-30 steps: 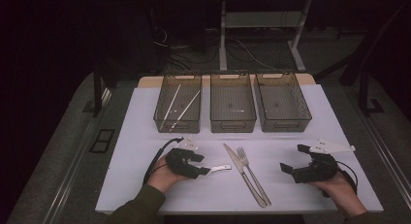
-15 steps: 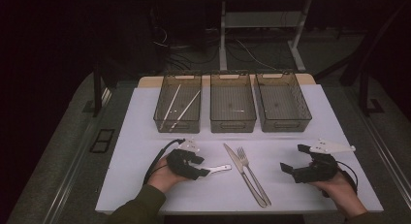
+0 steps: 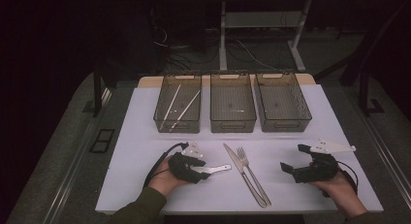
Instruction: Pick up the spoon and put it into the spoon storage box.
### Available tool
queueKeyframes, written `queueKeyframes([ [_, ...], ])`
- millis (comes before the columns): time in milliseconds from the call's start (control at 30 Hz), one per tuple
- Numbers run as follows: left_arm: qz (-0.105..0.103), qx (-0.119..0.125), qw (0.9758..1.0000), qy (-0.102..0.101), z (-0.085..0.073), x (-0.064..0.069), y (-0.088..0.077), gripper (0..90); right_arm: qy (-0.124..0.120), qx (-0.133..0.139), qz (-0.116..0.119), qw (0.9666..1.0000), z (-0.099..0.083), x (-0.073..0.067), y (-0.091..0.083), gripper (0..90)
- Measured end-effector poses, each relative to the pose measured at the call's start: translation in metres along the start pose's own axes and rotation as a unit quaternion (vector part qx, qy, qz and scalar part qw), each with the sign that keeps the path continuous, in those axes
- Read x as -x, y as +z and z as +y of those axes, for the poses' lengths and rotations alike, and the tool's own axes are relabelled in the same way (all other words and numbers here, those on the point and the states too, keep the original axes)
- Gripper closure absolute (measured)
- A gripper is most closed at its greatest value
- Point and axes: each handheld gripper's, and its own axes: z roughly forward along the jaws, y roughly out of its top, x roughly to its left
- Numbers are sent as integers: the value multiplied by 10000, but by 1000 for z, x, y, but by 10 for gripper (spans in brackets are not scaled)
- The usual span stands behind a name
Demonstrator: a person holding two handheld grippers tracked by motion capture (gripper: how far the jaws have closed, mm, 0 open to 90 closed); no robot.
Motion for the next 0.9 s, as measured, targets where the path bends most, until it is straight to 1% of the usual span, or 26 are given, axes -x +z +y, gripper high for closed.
queueKeyframes([
  [33, 23, -4, 10000, 43, 0, 0, 0, 515, 1, 2, -3, 10000, 0, 0, 0, 9],
  [67, 61, 28, 10000, 18, 0, 2, 1, 518, -2, -1, -4, 10000, 0, 0, 0, 9],
  [100, 77, -28, 9999, 91, 1, 2, 0, 520, -1, 2, -2, 10000, 0, 0, 0, 9],
  [133, 116, -28, 9999, 91, 1, 4, 1, 523, 0, 5, 0, 10000, 0, 0, 0, 9],
  [200, 166, -65, 9997, 155, 1, 5, 1, 528, -1, 11, -2, 10000, 0, 0, -1, 9],
  [400, 245, -192, 9991, 274, 4, 10, 1, 549, 3, 6, -6, 10000, 0, 0, 0, 8],
  [500, 293, -260, 9985, 370, 5, 12, 0, 560, 13, 11, -3, 10000, 0, 0, 0, 9],
  [633, 317, -335, 9979, 445, 7, 15, 0, 581, 18, 14, -6, 10000, 0, 0, 0, 9],
  [700, 305, -354, 9980, 434, 8, 15, 0, 585, 27, 17, -8, 10000, 0, 0, 0, 9],
  [733, 292, -333, 9982, 396, 8, 15, 0, 588, 29, 21, -4, 10000, 0, 1, 0, 9],
  [767, 223, -275, 9988, 343, 8, 15, -2, 592, 31, 25, -5, 10000, 0, 1, 0, 9],
  [800, 158, -88, 9993, 339, 7, 13, -7, 727, 33, 21, -6, 10000, 0, 1, 0, 9],
  [833, 0, -107, 9996, 267, 7, 11, -7, 821, 34, 22, -7, 10000, 0, 1, 0, 9],
  [900, -3, -108, 9997, 232, 6, 12, -5, 793, 39, 27, -10, 10000, 0, 1, -1, 9],
])
